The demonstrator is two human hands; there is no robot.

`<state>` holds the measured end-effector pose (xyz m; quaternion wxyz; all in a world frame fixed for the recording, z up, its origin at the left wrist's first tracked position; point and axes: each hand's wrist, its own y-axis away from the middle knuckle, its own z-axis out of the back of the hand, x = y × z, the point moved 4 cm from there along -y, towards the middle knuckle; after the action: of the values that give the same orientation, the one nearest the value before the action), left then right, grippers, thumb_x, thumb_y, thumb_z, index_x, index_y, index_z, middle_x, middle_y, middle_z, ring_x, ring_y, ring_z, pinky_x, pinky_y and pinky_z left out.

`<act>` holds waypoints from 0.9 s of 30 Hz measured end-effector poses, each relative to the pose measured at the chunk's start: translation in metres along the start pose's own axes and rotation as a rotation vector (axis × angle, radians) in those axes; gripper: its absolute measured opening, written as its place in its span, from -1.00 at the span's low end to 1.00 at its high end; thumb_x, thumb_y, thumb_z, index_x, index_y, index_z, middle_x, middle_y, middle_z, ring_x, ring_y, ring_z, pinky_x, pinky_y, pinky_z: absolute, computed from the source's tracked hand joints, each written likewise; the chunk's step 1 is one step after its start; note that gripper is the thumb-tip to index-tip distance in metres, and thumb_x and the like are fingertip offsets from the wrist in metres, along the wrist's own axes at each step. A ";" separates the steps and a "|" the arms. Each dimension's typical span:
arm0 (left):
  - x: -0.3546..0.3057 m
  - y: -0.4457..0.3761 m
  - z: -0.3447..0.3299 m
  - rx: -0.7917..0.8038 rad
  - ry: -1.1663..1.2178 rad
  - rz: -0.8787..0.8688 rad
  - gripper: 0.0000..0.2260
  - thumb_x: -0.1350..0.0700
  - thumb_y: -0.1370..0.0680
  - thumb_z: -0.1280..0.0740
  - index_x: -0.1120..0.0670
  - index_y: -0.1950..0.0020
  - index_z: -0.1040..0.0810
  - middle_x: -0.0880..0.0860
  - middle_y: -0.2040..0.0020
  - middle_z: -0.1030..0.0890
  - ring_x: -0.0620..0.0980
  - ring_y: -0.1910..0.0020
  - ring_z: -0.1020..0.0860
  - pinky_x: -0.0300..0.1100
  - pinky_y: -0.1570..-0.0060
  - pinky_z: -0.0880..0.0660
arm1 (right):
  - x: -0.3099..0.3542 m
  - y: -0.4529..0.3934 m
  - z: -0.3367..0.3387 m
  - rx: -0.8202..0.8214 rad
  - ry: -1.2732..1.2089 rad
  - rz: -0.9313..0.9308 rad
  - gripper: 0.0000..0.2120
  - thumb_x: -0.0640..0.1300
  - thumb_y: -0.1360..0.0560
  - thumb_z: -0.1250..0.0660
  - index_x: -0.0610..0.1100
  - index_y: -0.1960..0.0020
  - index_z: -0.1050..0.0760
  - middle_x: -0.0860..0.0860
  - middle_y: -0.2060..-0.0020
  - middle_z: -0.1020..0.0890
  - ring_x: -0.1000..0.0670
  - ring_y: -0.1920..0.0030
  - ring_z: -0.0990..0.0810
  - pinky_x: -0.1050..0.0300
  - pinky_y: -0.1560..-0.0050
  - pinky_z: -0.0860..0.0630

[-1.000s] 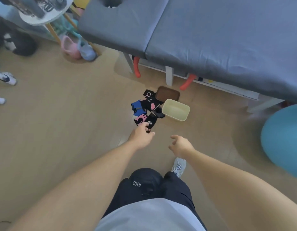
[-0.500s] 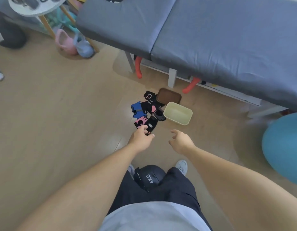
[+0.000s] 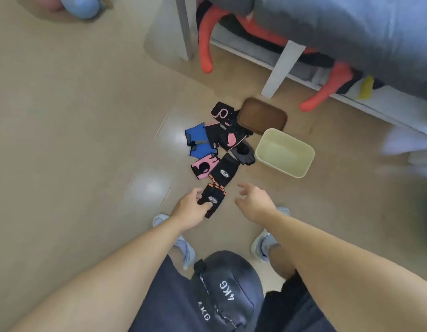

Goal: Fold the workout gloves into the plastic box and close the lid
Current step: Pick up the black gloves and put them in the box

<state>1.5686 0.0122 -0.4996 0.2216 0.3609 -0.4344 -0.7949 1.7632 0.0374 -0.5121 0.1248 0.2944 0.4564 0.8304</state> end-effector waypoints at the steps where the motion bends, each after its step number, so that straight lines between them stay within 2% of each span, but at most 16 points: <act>1: 0.014 -0.031 -0.008 0.004 -0.002 0.002 -0.47 0.03 -0.62 -0.37 0.09 -0.56 -0.31 0.08 -0.47 -0.48 0.05 -0.40 -0.48 -0.18 -0.24 -0.36 | -0.008 -0.033 -0.011 0.009 0.022 -0.005 -0.47 -0.09 -0.63 -0.24 0.01 -0.58 -0.29 -0.03 -0.38 -0.56 -0.12 -0.34 -0.54 0.08 -0.27 -0.48; 5: 0.065 -0.154 -0.048 0.002 0.025 0.035 -0.44 0.09 -0.60 -0.40 0.14 -0.57 -0.32 0.13 -0.49 -0.46 0.09 -0.43 -0.47 -0.16 -0.35 -0.36 | -0.040 -0.158 -0.059 0.036 0.047 -0.036 -0.46 -0.07 -0.62 -0.28 0.00 -0.58 -0.27 -0.09 -0.29 -0.61 -0.13 -0.24 -0.59 0.03 -0.23 -0.55; 8: 0.105 -0.237 -0.082 -0.007 0.026 0.071 -0.43 0.11 -0.59 -0.41 0.11 -0.57 -0.33 0.14 -0.50 -0.45 0.10 -0.45 -0.45 -0.13 -0.39 -0.37 | -0.055 -0.245 -0.094 -0.008 0.040 -0.020 -0.43 -0.09 -0.60 -0.30 -0.03 -0.59 -0.28 -0.12 -0.39 -0.55 -0.14 -0.33 -0.55 0.02 -0.33 -0.50; 10: 0.132 -0.279 -0.104 0.008 -0.009 0.111 -0.39 0.14 -0.58 -0.41 0.12 -0.60 -0.28 0.16 -0.53 -0.41 0.13 -0.48 -0.42 -0.12 -0.40 -0.37 | -0.062 -0.295 -0.113 -0.058 0.009 -0.010 -0.35 -0.11 -0.58 -0.31 -0.03 -0.63 -0.20 -0.11 -0.51 -0.43 -0.17 -0.39 -0.51 -0.04 -0.37 -0.49; 12: 0.156 -0.311 -0.123 0.002 -0.067 0.161 -0.32 0.14 -0.55 -0.44 0.16 -0.61 -0.23 0.20 -0.52 -0.38 0.19 -0.47 -0.41 -0.07 -0.40 -0.39 | -0.068 -0.334 -0.129 -0.104 0.005 -0.005 -0.26 -0.13 -0.59 -0.30 -0.02 -0.67 -0.04 -0.07 -0.63 -0.20 -0.16 -0.51 -0.39 -0.03 -0.44 -0.43; 14: 0.173 -0.335 -0.139 -0.040 -0.149 0.174 -0.26 0.04 -0.48 -0.50 0.14 -0.57 -0.26 0.20 -0.46 -0.40 0.21 -0.43 -0.43 0.01 -0.38 -0.43 | -0.078 -0.364 -0.143 -0.131 0.042 0.004 -0.19 -0.14 -0.61 -0.31 0.02 -0.68 0.11 0.01 -0.68 0.01 -0.13 -0.58 -0.27 0.04 -0.42 -0.38; 15: 0.176 -0.344 -0.146 -0.066 -0.210 0.169 -0.26 -0.04 -0.44 -0.52 0.12 -0.52 -0.29 0.17 -0.42 -0.43 0.20 -0.40 -0.45 0.04 -0.35 -0.44 | -0.085 -0.374 -0.148 -0.152 0.082 0.011 -0.15 -0.13 -0.60 -0.33 0.03 -0.68 0.15 0.02 -0.68 0.03 -0.14 -0.56 -0.29 0.04 -0.38 -0.41; 18: 0.178 -0.360 -0.161 -0.119 -0.479 0.151 -0.41 -0.14 -0.46 -0.49 0.10 -0.38 -0.42 0.12 -0.33 -0.48 0.16 -0.36 -0.45 0.01 -0.32 -0.44 | -0.102 -0.387 -0.159 -0.282 0.377 0.074 -0.08 -0.10 -0.55 -0.41 -0.03 -0.68 0.13 -0.07 -0.58 -0.16 -0.18 -0.38 -0.44 -0.01 -0.26 -0.46; 19: 0.178 -0.362 -0.165 -0.104 -0.533 0.144 -0.48 -0.12 -0.50 -0.46 0.10 -0.36 -0.47 0.12 -0.33 -0.51 0.15 -0.35 -0.47 -0.03 -0.30 -0.44 | -0.108 -0.387 -0.161 -0.310 0.458 0.081 -0.06 -0.08 -0.54 -0.43 -0.04 -0.68 0.12 -0.09 -0.54 -0.22 -0.18 -0.33 -0.47 -0.02 -0.23 -0.48; 21: 0.179 -0.364 -0.170 -0.052 -0.516 0.112 -0.66 -0.01 -0.55 -0.41 0.09 -0.28 -0.55 0.13 -0.31 -0.59 0.16 -0.31 -0.54 -0.08 -0.23 -0.47 | -0.120 -0.386 -0.163 -0.323 0.424 0.023 -0.07 -0.05 -0.54 -0.44 -0.01 -0.67 0.10 -0.12 -0.47 -0.34 -0.19 -0.34 -0.48 -0.05 -0.22 -0.49; 23: 0.176 -0.364 -0.169 -0.029 -0.364 0.102 -0.82 0.12 -0.56 -0.33 0.11 -0.14 -0.57 0.16 -0.26 -0.63 0.19 -0.24 -0.58 -0.12 -0.09 -0.49 | -0.126 -0.381 -0.163 -0.317 0.333 -0.062 -0.25 -0.11 -0.55 -0.40 0.00 -0.62 -0.08 -0.14 -0.40 -0.48 -0.20 -0.36 -0.50 -0.05 -0.24 -0.48; 25: 0.164 -0.357 -0.162 -0.093 -0.226 0.076 -0.92 0.17 -0.56 -0.27 0.13 -0.02 -0.51 0.21 -0.21 -0.62 0.20 -0.12 -0.56 -0.15 0.06 -0.41 | -0.124 -0.374 -0.163 -0.327 0.403 -0.058 -0.54 -0.14 -0.60 -0.29 -0.04 -0.49 -0.33 -0.13 -0.34 -0.55 -0.19 -0.34 -0.52 -0.03 -0.23 -0.48; 27: 0.152 -0.347 -0.156 -0.147 -0.147 0.039 -0.95 0.15 -0.57 -0.27 0.11 0.04 -0.43 0.21 -0.19 -0.61 0.17 -0.03 -0.51 -0.14 0.11 -0.36 | -0.123 -0.363 -0.167 -0.321 0.491 -0.039 -0.65 -0.11 -0.64 -0.23 -0.06 -0.41 -0.43 -0.12 -0.33 -0.54 -0.17 -0.34 -0.51 0.00 -0.22 -0.48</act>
<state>1.5776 0.0100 -0.9091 0.2306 0.2760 -0.3968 -0.8445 1.7377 0.0652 -0.9286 0.0716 0.0524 0.3415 0.9357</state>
